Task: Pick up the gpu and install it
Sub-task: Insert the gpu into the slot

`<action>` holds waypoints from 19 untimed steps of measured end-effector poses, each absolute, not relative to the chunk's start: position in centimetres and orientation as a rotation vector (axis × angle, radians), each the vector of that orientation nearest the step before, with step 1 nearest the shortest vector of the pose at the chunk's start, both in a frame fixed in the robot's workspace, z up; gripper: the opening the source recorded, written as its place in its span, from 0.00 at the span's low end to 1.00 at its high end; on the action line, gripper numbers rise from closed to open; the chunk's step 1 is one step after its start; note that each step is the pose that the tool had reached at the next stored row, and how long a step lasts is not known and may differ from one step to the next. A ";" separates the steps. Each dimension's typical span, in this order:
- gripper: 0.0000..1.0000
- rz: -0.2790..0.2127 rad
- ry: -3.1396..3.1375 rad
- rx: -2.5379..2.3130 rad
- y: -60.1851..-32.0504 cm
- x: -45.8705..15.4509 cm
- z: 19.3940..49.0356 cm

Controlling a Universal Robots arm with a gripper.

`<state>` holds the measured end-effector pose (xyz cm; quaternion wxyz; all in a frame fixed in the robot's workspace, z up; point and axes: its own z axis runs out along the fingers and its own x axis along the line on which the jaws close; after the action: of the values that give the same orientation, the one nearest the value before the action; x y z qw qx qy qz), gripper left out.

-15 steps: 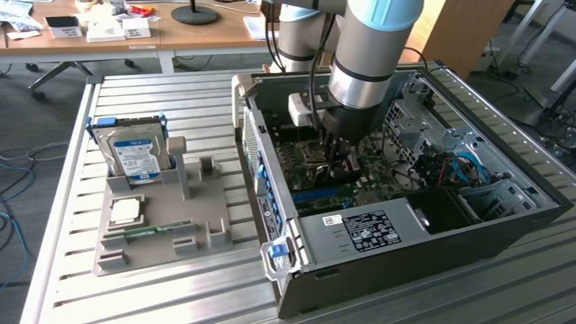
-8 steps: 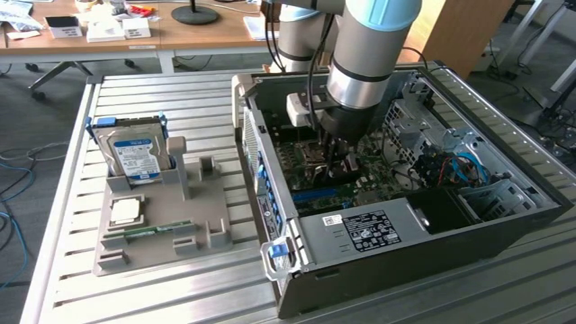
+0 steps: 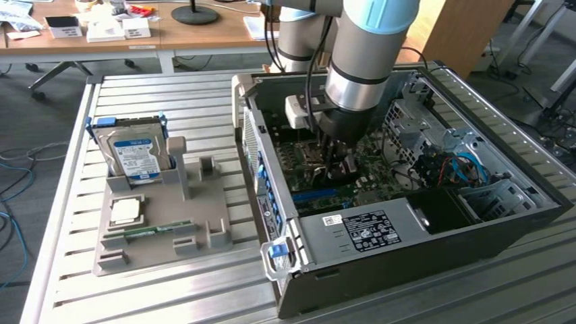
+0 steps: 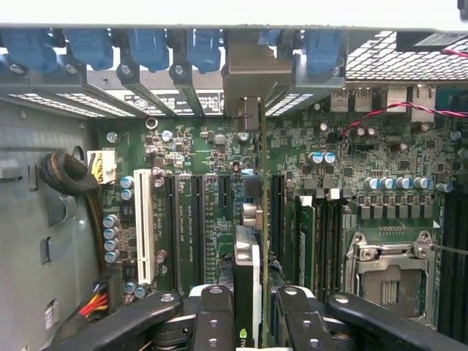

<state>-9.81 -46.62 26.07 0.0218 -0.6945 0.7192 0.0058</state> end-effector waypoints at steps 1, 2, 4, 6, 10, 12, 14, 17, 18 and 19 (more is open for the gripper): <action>0.27 0.018 2.228 -2.152 -46.6 -9.8 26.0; 0.27 0.018 2.228 -2.151 -46.6 -9.8 25.9; 0.27 0.018 2.228 -2.151 -46.6 -9.9 25.7; 0.27 0.017 2.228 -2.151 -46.6 -9.9 25.6; 0.27 0.017 2.228 -2.151 -46.6 -9.9 25.3; 0.27 0.017 2.228 -2.151 -46.6 -9.9 25.2; 0.27 0.016 2.228 -2.151 -46.6 -10.0 25.2; 0.27 0.017 2.228 -2.151 -46.6 -10.0 25.1; 0.27 0.017 2.228 -2.151 -46.6 -10.0 25.0; 0.27 0.017 2.228 -2.151 -46.6 -10.0 24.9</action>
<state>-10.00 -46.61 24.91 0.0224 -0.6944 0.7192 0.0054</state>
